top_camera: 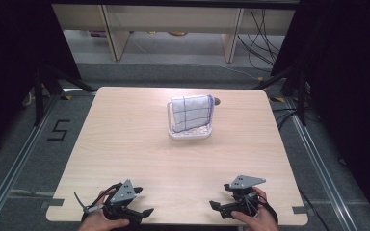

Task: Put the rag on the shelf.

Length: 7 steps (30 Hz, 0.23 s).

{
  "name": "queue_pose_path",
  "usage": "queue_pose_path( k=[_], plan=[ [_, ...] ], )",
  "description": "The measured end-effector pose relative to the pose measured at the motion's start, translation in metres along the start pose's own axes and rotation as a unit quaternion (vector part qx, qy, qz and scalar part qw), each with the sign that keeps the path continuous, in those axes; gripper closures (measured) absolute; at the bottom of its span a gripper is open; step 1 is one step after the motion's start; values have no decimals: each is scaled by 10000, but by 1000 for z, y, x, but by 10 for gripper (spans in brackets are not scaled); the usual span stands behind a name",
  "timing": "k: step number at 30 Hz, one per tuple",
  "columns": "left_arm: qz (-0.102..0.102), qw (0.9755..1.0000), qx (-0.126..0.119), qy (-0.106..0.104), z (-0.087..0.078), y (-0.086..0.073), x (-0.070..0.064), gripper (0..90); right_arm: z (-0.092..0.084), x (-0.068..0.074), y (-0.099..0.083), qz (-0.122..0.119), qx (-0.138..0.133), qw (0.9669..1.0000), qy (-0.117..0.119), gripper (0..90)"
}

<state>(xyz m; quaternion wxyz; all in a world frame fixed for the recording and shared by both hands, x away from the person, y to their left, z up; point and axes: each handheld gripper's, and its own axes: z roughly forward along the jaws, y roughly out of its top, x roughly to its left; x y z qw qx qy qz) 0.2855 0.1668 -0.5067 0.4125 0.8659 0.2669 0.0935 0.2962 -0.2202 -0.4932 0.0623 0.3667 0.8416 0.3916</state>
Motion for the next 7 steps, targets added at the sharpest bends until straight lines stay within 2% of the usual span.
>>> queue_pose_path(
  k=[1,2,3,4,7],
  plan=[
    [-53,9999,-89,35,1,-1,-1,189,0,0,0,-30,-2,10000,17,161],
    [-73,10000,-42,38,1,-1,0,189,1,0,0,-46,11,10000,61,161],
    [30,10000,-5,88,1,0,2,189,0,3,-1,156,63,9999,41,161],
    [-61,10000,-61,30,0,0,1,189,1,0,0,4,46,10000,15,161],
    [-60,9999,-72,57,0,0,1,189,2,1,0,82,115,9999,-2,161]
  ],
)
